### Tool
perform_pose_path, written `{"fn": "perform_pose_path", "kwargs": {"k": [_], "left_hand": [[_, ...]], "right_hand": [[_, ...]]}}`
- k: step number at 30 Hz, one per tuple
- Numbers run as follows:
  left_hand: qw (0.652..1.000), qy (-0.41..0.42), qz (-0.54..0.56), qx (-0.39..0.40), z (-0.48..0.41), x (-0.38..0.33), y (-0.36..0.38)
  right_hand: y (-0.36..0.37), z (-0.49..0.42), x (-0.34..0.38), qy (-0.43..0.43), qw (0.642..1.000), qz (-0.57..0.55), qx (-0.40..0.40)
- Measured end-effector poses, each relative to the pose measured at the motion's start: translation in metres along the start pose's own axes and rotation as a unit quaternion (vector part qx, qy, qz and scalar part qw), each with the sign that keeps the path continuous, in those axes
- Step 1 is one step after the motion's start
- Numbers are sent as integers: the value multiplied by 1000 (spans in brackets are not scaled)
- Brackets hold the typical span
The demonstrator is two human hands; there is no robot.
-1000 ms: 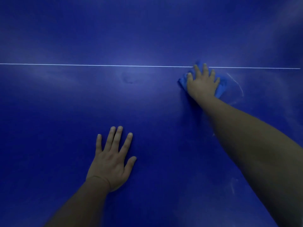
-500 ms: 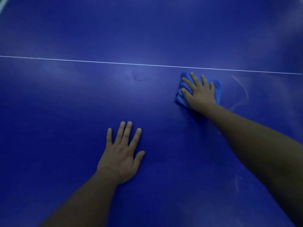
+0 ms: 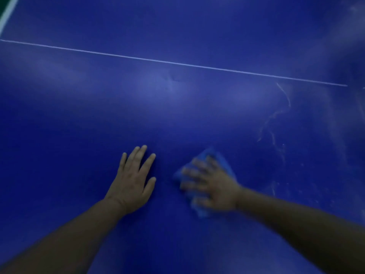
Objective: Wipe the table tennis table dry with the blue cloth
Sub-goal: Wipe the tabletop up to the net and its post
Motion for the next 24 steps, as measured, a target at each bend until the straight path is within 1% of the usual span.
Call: {"fn": "perform_pose_path", "kwargs": {"k": [1,3,4,5,6,7,9,11,13,14,15,16,17,18,19,20,22,23,24], "left_hand": [[1000,2,-7,0,9,0,3],[1000,3,-23,-4,23,-2,9],[1000,2,-28,-4,29,-3,12],[1000,0,-29,-4,32,-5,14],[1000,-2,-27,-2,32,-8,15],[1000,-4,-23,-2,34,-11,17],[1000,-8,-21,-1,37,-17,17],[1000,-5,-25,2,40,-24,18],[1000,3,-22,0,48,-33,19],[1000,6,-17,-3,53,-37,21],[1000,7,-12,-6,59,-41,23],[1000,6,-11,-4,65,-43,24],[1000,6,-13,0,71,-46,26],[1000,6,-16,2,76,-47,27],[1000,4,-17,3,82,-49,28],[1000,-2,-15,4,87,-49,28],[1000,-18,-15,5,98,-51,29],[1000,-26,-16,5,104,-53,31],[999,-33,-16,4,111,-55,32]], "right_hand": [[-3,-9,-31,94,995,1,-23],[-16,-26,-80,261,964,-30,-48],[-20,-33,-90,312,948,-47,-48],[-21,-39,-91,338,938,-46,-56],[-19,-42,-85,343,936,-34,-70],[-16,-41,-68,330,940,-15,-81],[-2,-21,-8,259,962,-10,-83],[13,21,74,161,985,-28,-54],[21,73,147,75,996,-38,-9],[22,95,166,46,998,-37,10],[22,107,168,18,999,-34,23],[21,109,155,0,999,-30,35],[21,105,135,5,999,-18,36],[19,95,110,44,999,-11,29],[15,83,85,121,992,-18,10],[9,69,60,213,976,-36,-10],[-5,44,31,371,926,-71,-23],[-6,36,30,414,907,-73,-21],[-4,29,38,433,898,-72,-21]]}}
Point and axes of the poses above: each hand's wrist, its own z-axis away from the middle knuckle, its own y-axis out of the palm, x = y × z, the point moved 1 cm from there along -z, towards the middle knuckle, and after that the axes turned 2 degrees about x, right-handed, at the moved point
